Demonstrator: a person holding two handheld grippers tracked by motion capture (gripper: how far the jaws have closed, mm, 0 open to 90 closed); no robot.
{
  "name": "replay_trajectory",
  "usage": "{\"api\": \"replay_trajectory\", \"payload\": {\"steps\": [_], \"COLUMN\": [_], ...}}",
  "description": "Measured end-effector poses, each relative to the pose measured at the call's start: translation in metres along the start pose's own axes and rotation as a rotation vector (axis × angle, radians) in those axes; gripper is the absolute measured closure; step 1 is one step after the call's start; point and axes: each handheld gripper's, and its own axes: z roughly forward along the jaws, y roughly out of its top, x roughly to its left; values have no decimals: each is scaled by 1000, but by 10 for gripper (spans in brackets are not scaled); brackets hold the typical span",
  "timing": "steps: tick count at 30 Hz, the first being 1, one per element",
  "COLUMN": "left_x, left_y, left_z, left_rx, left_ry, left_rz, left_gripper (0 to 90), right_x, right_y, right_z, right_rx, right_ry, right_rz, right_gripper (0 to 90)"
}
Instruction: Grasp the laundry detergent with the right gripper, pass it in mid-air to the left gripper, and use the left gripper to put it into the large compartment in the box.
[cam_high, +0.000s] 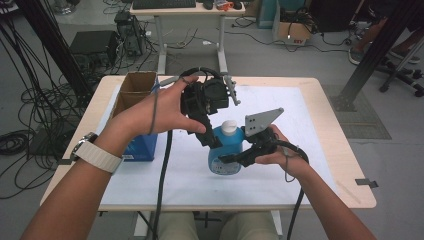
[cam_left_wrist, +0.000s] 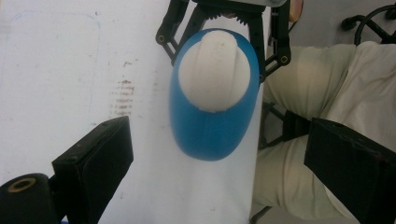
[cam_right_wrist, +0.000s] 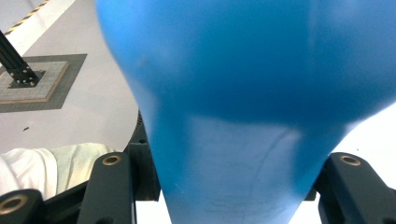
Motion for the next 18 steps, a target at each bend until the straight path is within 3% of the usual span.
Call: {"api": "replay_trajectory", "payload": {"steps": [18], "left_x": [0], "left_y": [1], "left_z": [0], "left_rx": [-9], "left_ry": [4], "left_rz": [0], "left_gripper": [82], "right_x": [0], "right_y": [2], "right_z": [0], "right_rx": [1], "right_ry": [4], "right_rz": [-2], "right_gripper": [428]}}
